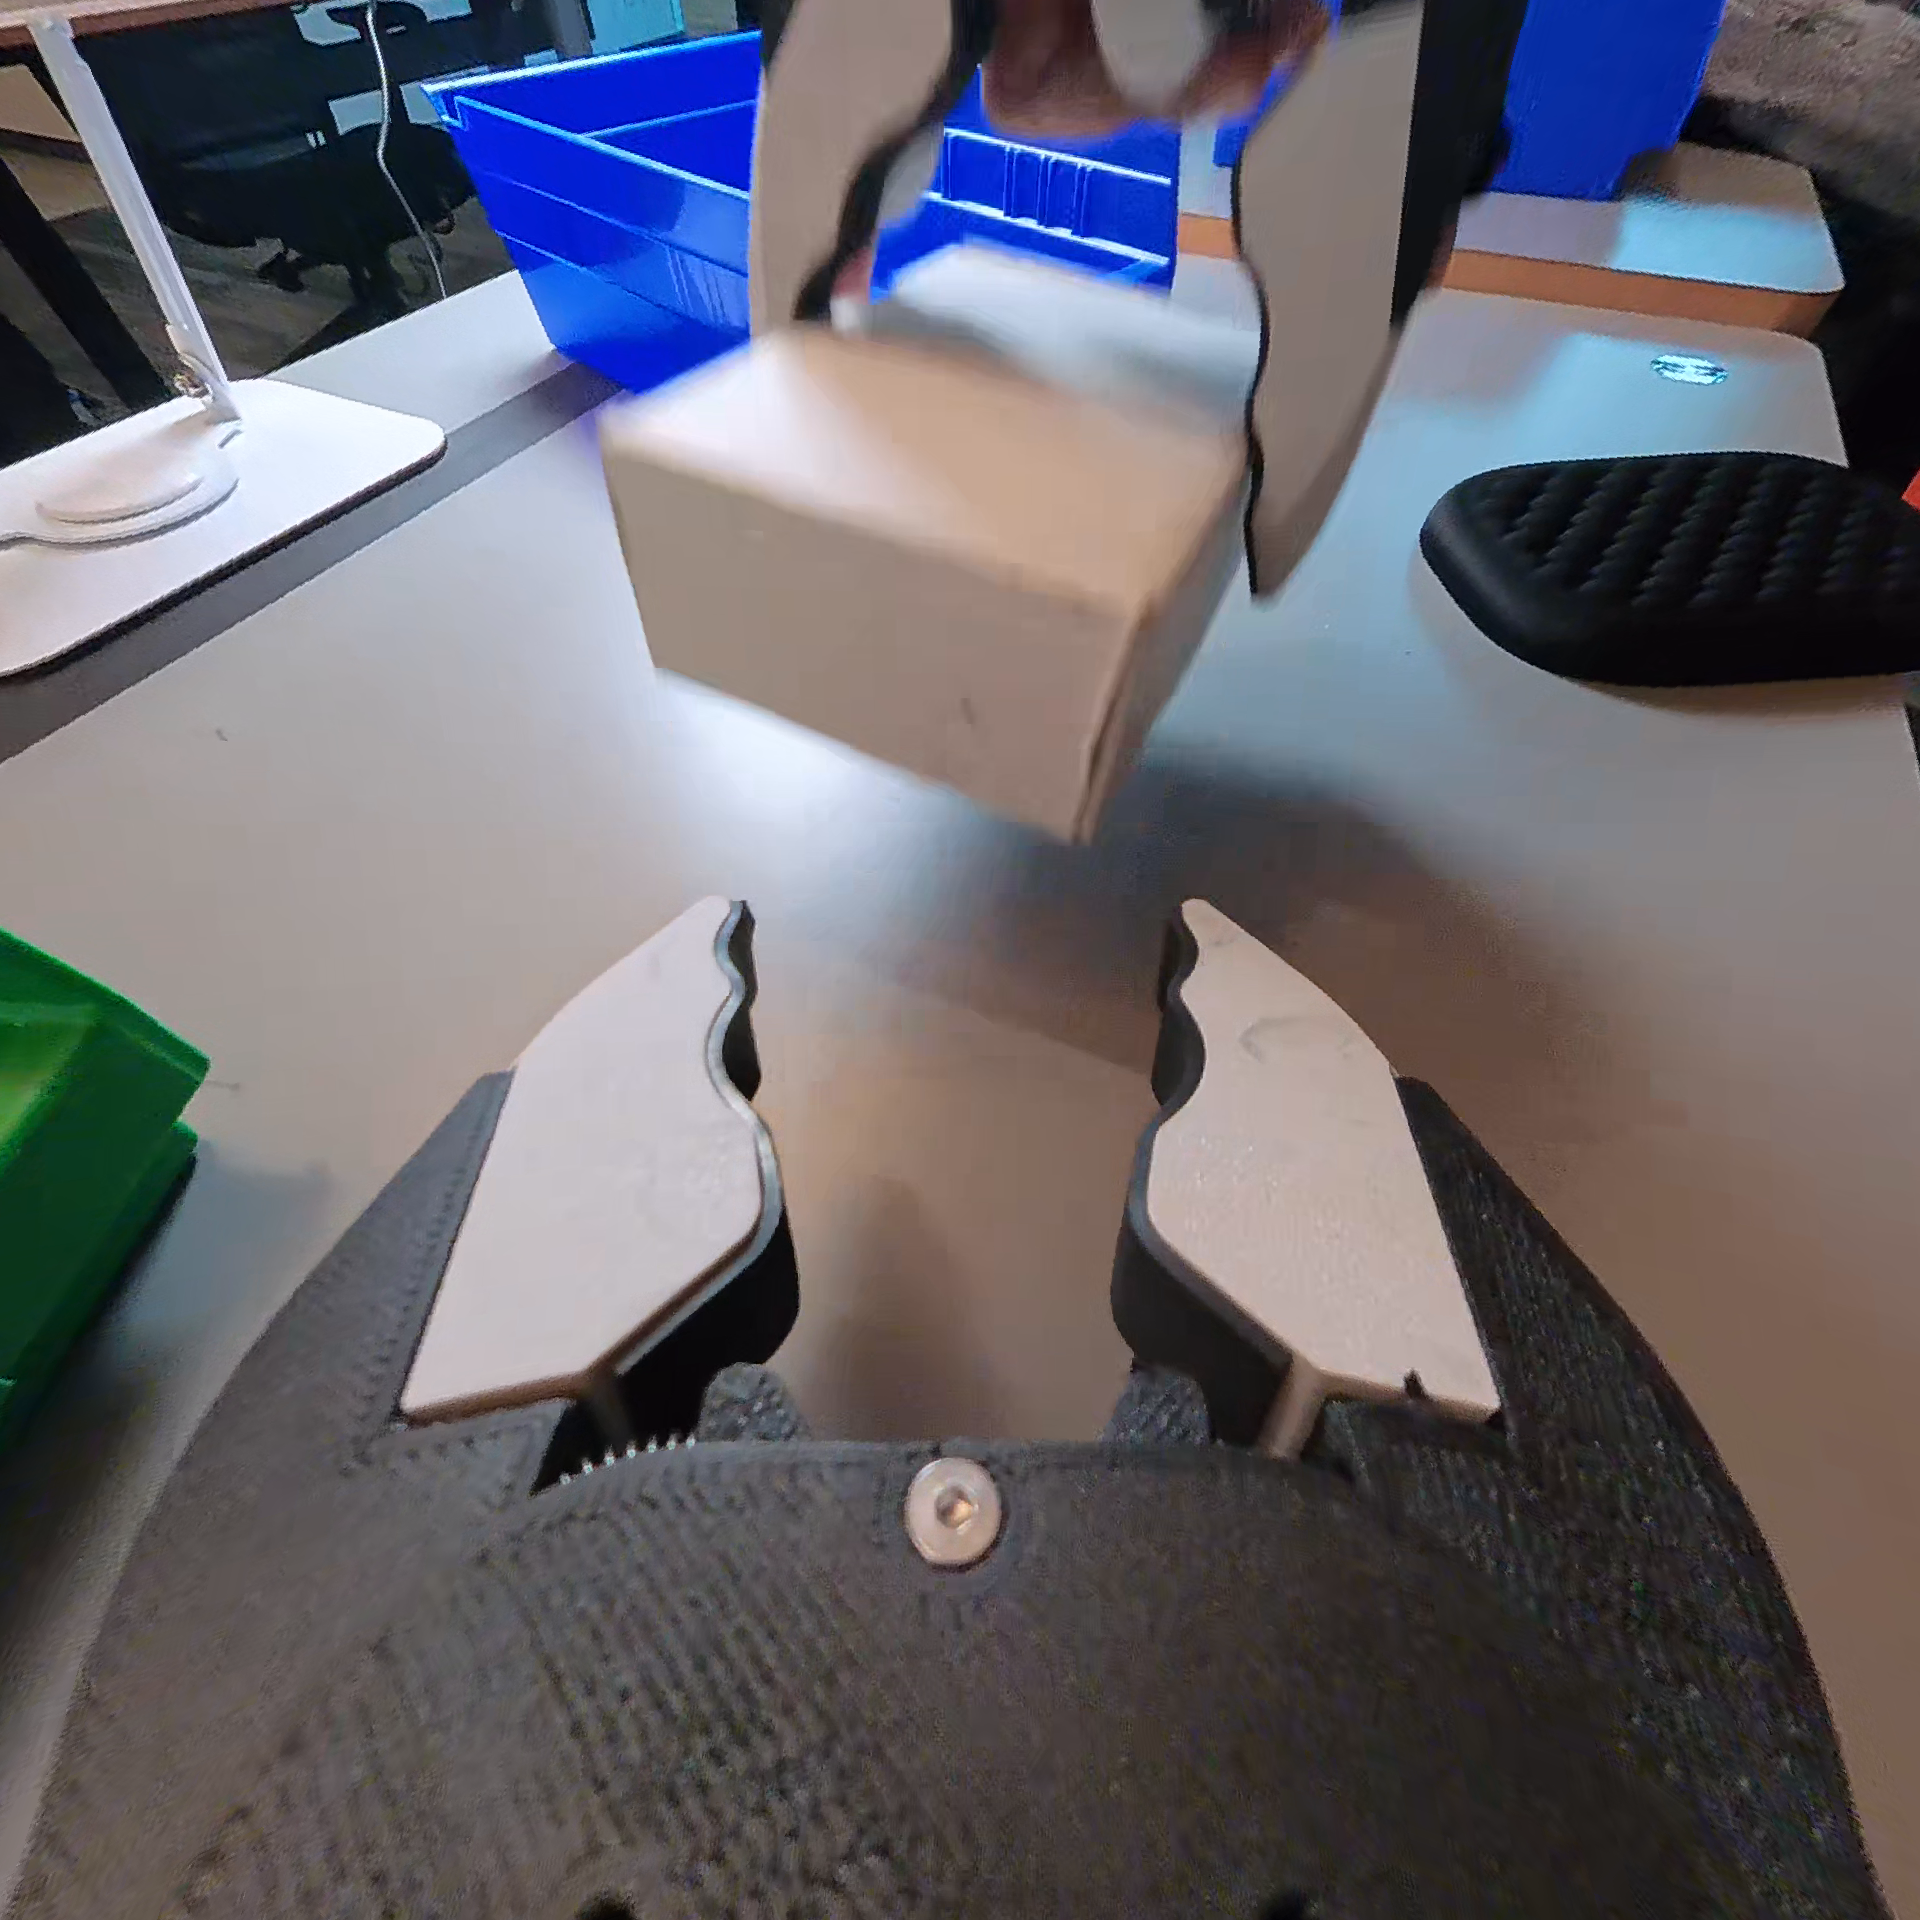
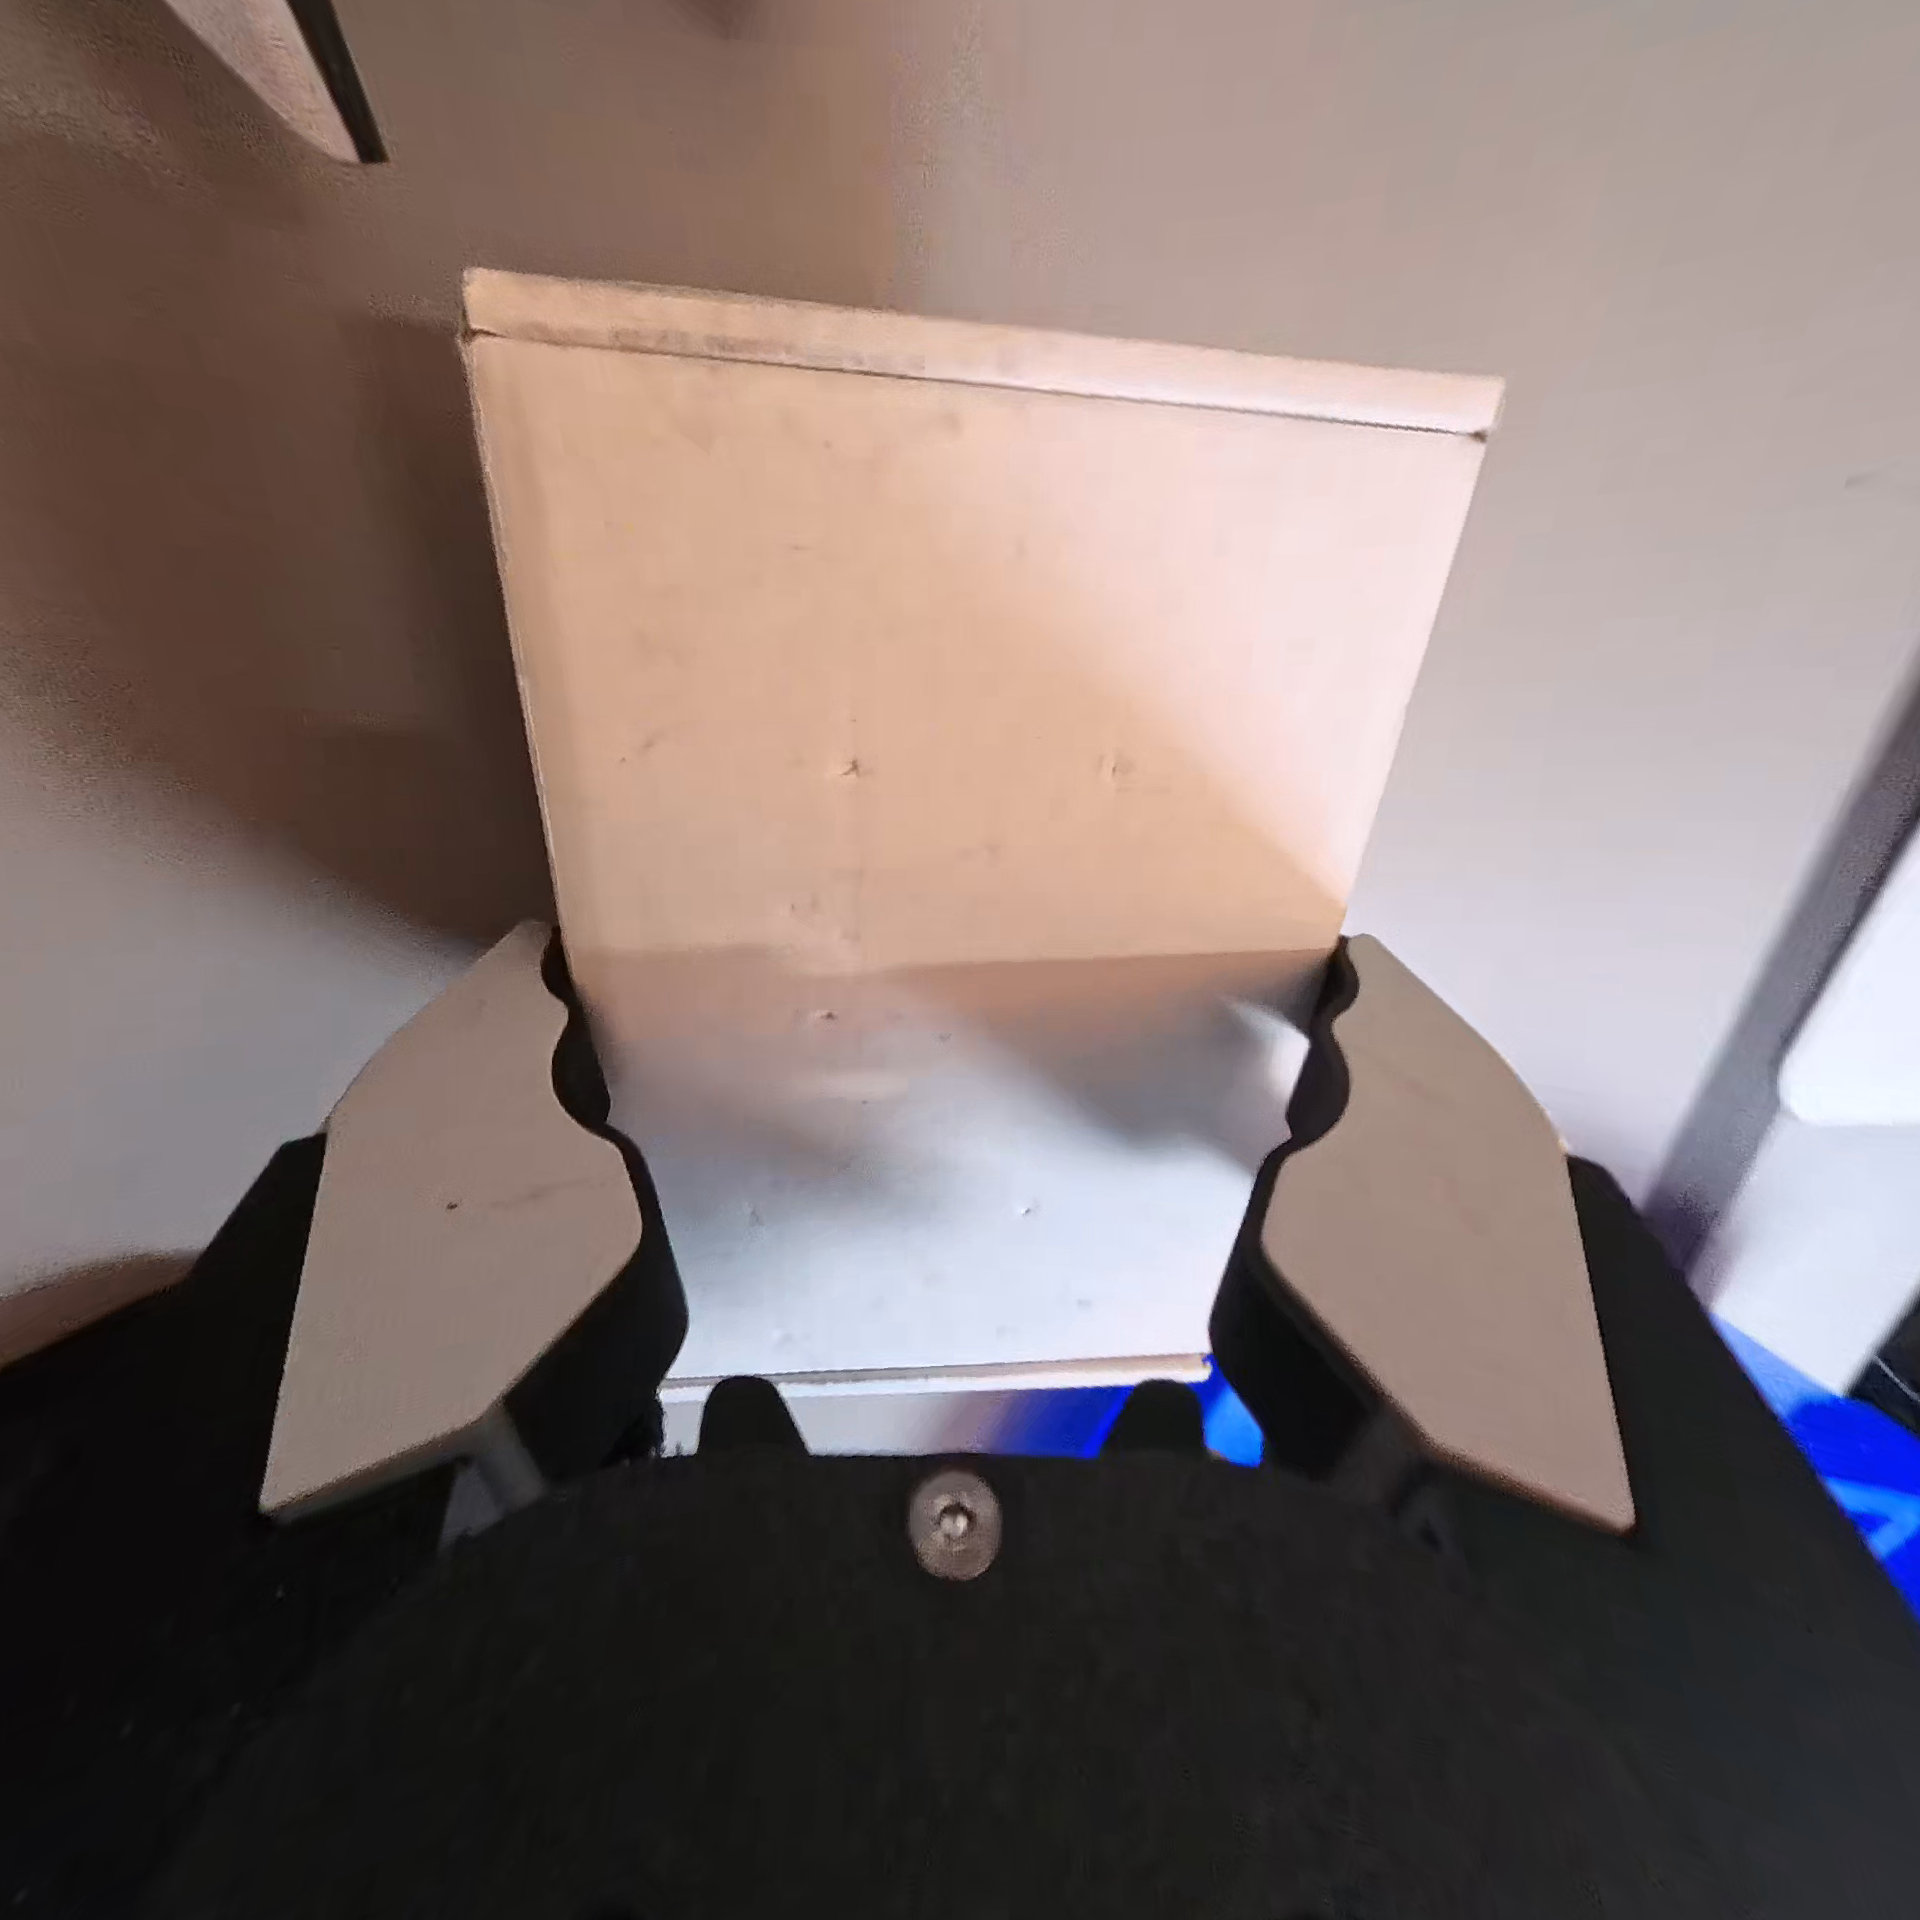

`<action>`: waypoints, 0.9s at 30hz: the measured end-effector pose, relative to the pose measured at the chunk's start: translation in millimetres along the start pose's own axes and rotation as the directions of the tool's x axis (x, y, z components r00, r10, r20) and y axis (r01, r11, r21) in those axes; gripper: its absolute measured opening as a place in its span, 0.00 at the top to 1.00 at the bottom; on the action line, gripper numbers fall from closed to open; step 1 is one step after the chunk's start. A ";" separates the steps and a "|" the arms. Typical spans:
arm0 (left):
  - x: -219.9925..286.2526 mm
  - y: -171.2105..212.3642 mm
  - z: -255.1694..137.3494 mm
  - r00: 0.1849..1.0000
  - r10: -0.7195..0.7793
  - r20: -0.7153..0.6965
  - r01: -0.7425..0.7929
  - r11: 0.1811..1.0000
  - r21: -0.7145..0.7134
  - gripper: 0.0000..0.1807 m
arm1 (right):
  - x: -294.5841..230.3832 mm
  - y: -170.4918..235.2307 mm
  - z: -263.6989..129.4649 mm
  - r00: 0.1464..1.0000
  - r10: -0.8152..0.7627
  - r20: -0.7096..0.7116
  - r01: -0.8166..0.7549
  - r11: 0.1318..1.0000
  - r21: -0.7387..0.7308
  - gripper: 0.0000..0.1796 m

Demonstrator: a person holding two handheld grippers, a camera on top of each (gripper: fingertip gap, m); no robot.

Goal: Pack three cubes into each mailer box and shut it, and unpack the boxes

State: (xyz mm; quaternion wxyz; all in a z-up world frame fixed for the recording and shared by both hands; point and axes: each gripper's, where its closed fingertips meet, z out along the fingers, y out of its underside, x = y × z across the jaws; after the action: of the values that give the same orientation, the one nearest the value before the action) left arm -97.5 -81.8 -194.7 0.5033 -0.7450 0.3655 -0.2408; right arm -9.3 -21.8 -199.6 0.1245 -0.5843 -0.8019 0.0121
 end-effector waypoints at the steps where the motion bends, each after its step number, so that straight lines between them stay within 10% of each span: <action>1: 0.5 -0.2 0.1 1.000 -0.007 -0.005 0.007 1.000 0.003 0.59 | 8.1 5.5 -15.2 1.000 0.016 -0.024 -0.016 1.000 0.008 0.28; 12: 4.0 -4.7 1.6 1.000 0.012 0.013 -0.013 0.999 0.036 0.60 | 164.1 181.3 -124.2 0.872 0.312 -0.376 -0.377 0.920 -0.109 0.28; 27: -12.8 -0.6 7.8 0.998 -0.044 0.033 0.042 0.997 0.071 0.63 | 248.2 306.7 11.0 0.899 0.347 -0.267 -0.418 0.862 -0.287 0.28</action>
State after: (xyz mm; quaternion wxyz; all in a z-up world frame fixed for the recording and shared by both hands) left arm -99.6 -67.2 -197.0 0.5300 -0.7387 0.3319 -0.2514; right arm 203.8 310.0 -214.8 0.0998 -0.7429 -0.6420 -0.1612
